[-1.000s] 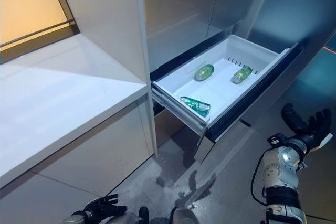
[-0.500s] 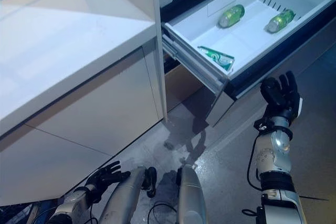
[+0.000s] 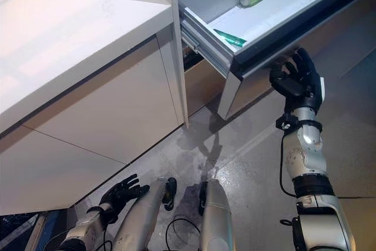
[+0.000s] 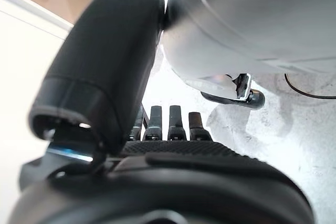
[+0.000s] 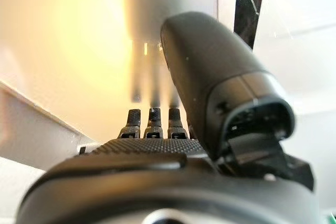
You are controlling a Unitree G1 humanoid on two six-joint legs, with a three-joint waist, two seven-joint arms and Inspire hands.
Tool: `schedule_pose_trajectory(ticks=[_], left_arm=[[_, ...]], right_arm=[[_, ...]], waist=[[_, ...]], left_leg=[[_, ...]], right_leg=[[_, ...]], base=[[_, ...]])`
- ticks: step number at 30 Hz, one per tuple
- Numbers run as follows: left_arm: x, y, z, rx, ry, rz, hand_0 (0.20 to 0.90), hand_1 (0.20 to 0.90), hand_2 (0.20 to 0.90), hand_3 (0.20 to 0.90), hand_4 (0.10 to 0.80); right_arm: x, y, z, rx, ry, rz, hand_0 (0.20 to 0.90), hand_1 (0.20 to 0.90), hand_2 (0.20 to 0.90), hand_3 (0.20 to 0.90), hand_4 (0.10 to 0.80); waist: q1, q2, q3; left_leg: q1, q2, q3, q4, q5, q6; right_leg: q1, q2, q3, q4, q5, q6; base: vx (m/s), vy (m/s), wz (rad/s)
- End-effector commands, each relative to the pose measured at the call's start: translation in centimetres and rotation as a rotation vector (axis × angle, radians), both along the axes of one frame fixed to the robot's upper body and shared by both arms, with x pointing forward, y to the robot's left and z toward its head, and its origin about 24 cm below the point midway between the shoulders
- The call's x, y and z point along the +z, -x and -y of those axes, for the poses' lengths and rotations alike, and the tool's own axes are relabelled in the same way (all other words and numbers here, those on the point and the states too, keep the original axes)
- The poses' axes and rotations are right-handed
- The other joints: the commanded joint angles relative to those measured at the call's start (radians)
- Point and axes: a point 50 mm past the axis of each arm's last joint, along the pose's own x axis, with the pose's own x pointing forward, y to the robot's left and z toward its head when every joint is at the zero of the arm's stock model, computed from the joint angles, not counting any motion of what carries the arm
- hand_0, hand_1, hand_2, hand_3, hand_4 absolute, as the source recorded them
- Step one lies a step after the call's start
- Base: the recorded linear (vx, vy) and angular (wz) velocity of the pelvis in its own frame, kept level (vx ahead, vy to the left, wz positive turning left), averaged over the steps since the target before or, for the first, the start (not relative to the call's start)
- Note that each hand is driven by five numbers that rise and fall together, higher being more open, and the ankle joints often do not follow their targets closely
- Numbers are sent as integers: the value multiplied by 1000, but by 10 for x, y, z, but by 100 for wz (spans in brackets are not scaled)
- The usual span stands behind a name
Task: Put drinks into fridge and close the fridge
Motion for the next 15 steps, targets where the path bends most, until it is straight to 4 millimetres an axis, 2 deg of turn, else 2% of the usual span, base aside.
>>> schedule_pose_trajectory(ticks=[1,4,5,6,15], left_arm=[[-26,61,-30,-55,-144,-221,900,900,900,900,800],[-26,62,-33,-64,-158,-234,900,900,900,900,800],[-26,62,-33,-65,-159,-237,900,900,900,900,800],[-27,63,-34,-75,-167,-248,900,900,900,900,800],[-29,68,-35,-133,-176,-272,900,900,900,900,800]], right_arm=[[116,-14,-42,194,263,360,900,900,900,900,800],[123,-20,-47,167,335,338,900,900,900,900,800],[122,-21,-47,166,340,334,900,900,900,900,800],[127,-24,-48,129,350,329,900,900,900,900,800],[130,-37,-49,34,329,278,900,900,900,900,800]], waist=[[115,-40,-53],[134,-39,-62],[135,-39,-63],[145,-38,-68],[181,-26,-107]], left_leg=[[103,-19,17,-25,-93,80],[136,-19,8,-72,-77,77],[147,-21,0,-60,-109,73],[157,-20,-1,-107,-62,73],[267,-12,-44,-275,-6,57]], right_leg=[[66,0,-17,-69,57,-20],[100,-14,-31,-97,64,-12],[109,-10,-21,-81,35,-2],[123,-20,-38,-121,72,-7],[245,-36,-69,-246,100,23]], base=[[-10,24,10],[69,2,26],[73,-4,29],[54,0,26],[37,-12,17]])
